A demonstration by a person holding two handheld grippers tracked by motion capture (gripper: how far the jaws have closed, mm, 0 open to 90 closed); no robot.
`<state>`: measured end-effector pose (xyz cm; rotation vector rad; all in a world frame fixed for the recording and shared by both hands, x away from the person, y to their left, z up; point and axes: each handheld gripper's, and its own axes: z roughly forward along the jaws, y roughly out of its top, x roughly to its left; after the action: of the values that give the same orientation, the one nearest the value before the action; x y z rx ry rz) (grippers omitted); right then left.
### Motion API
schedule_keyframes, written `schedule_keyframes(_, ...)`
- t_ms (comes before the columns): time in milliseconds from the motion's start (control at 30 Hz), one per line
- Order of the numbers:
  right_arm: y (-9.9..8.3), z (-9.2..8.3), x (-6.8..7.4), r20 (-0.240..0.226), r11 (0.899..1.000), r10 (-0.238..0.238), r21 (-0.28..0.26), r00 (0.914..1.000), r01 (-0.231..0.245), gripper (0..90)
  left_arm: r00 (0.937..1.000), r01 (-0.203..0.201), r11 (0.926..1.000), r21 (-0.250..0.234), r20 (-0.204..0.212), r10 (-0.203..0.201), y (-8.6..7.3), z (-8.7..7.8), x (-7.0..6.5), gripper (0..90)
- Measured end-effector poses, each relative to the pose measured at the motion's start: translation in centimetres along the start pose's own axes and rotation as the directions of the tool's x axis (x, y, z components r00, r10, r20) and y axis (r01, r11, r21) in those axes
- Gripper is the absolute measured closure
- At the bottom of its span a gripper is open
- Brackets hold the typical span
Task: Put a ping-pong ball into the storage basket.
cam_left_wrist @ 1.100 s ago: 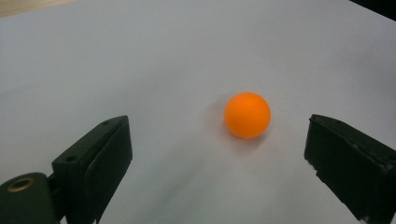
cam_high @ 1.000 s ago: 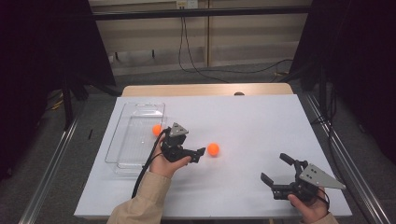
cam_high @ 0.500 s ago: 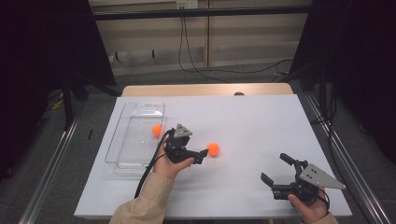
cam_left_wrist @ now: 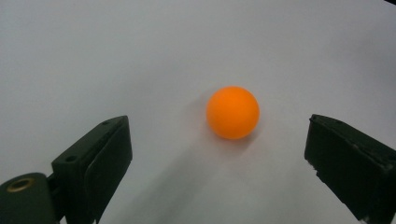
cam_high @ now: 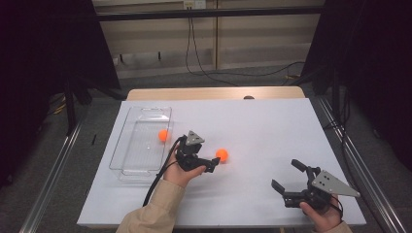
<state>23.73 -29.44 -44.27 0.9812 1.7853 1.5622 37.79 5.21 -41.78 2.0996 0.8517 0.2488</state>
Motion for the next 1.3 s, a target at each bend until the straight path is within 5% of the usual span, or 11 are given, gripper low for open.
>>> schedule_keyframes(1300,0.0,0.0,-0.1,0.002,1.0,0.005,0.001,1.0,-0.005,2.2,0.9997,-0.021,0.9998,-0.004,0.007,0.021,-0.2,1.7,-0.5,7.6)
